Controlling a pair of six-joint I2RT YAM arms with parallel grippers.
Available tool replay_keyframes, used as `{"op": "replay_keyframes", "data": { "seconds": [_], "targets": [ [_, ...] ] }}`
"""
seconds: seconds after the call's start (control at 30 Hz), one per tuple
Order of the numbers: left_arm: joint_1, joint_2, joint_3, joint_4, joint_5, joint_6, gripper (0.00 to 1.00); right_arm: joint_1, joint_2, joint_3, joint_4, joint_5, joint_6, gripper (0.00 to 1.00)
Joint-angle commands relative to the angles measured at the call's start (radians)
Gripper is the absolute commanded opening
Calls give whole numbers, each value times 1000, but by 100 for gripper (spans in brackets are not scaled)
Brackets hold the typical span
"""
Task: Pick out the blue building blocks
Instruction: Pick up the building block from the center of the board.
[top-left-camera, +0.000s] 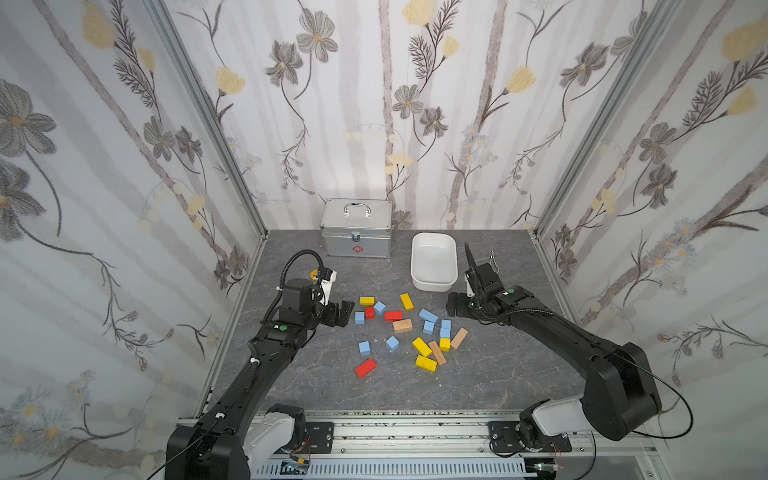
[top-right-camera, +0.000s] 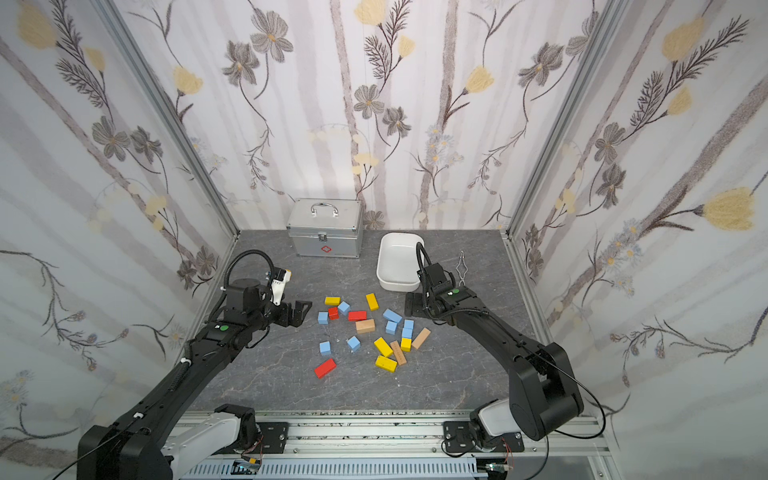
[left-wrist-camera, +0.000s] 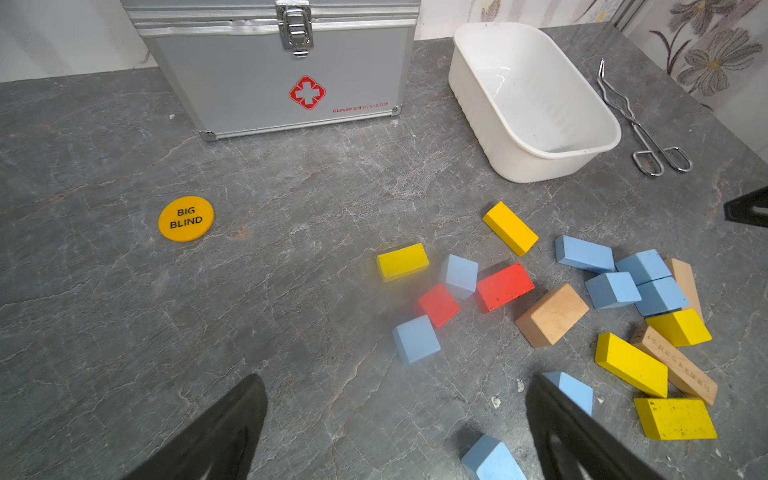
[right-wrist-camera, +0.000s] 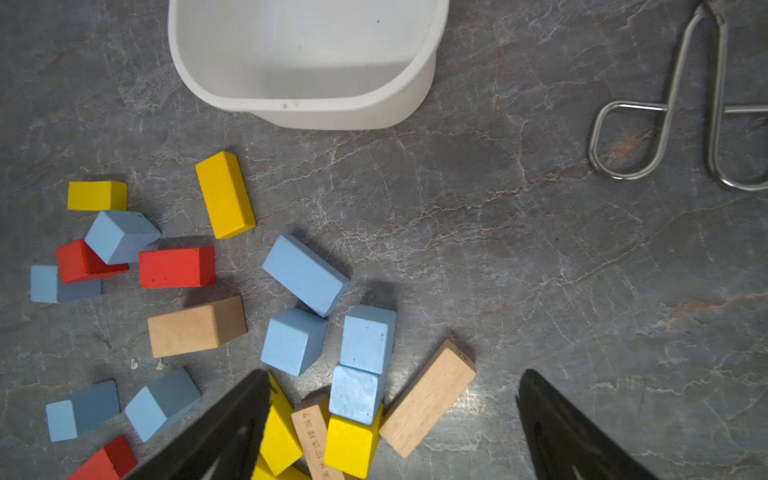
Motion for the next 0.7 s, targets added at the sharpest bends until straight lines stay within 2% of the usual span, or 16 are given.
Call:
{"op": "replay_keyframes", "data": {
  "seconds": [0.0,0.37,0.67],
  "targets": [
    [-7,2,-14,44,9,34,100,14,57,27,28,-23,29,93],
    [-29,6,-36,63,17,49,100,48,218,94,1,5,60,82],
    [-59,24,-45,67,16,74,100,63,273,95,-25,43,82,73]
  ]
}}
